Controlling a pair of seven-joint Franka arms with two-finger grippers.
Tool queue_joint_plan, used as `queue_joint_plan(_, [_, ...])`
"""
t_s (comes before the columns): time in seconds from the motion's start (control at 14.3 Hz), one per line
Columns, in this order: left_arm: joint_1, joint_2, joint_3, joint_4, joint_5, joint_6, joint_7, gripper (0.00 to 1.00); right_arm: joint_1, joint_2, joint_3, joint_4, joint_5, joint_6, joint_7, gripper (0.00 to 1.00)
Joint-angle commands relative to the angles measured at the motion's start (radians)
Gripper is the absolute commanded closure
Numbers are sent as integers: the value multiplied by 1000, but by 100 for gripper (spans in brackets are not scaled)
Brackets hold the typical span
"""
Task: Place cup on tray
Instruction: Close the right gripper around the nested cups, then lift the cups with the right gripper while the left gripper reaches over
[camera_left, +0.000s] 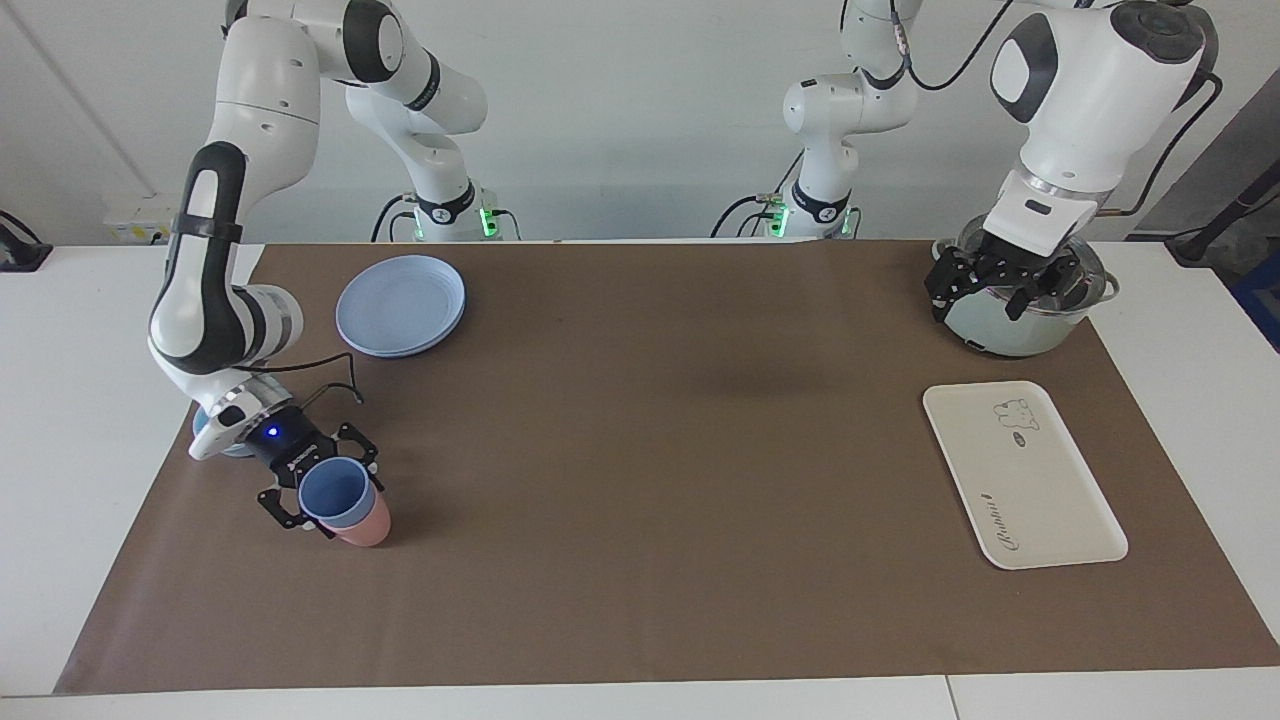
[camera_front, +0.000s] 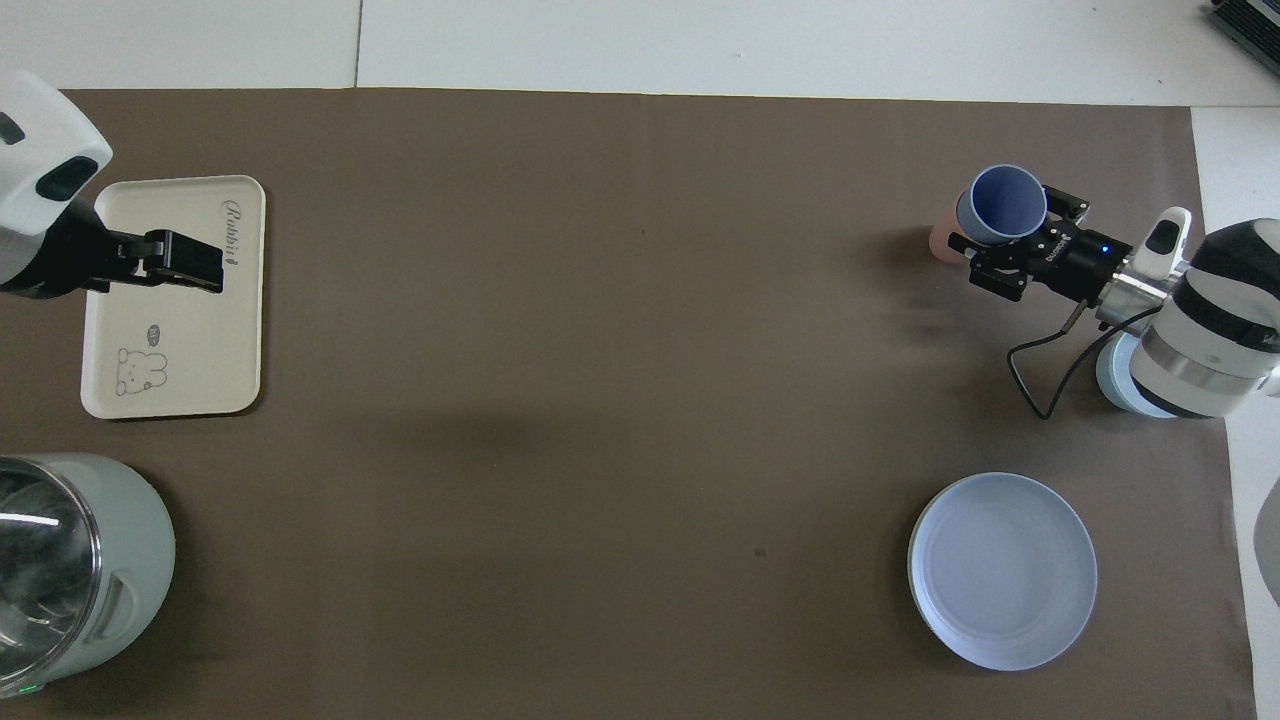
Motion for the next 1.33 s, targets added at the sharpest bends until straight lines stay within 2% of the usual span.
queue_joint_plan(0.0, [-4,-42,2,-54,11,43,-7,0,18,-13,6,21,16,42,53,100])
queue_joint_plan(0.21, [-8,-39,0,-51,-4,62,-1,0,42,-85,4,8,-59,68,133,100])
queue_joint_plan(0.35, [-6,-38,2,-49,-59,62,-3,0,77,-160,4,-8,-215,145,272,100])
queue_joint_plan(0.49, [-8,-25,2,-37,-138,66,-6,0,125,-220,3,-22,-328,167,427,100])
queue_joint_plan(0.7, [-12,11,2,-8,-295,92,-9,1,173,-258,1,-21,-487,168,578,100])
queue_joint_plan(0.84, [-26,74,0,55,-416,90,-12,1,215,-284,0,-19,-623,168,728,100])
queue_joint_plan(0.98, [-121,142,2,118,-523,102,-67,1,271,-320,1,-15,-801,168,921,100])
queue_joint_plan(1.19, [-240,272,0,256,-626,204,-231,1,370,-344,1,-9,-986,168,1144,100])
queue_joint_plan(1.26, [-276,292,2,270,-631,253,-284,3,401,-346,1,-7,-1030,171,1193,100])
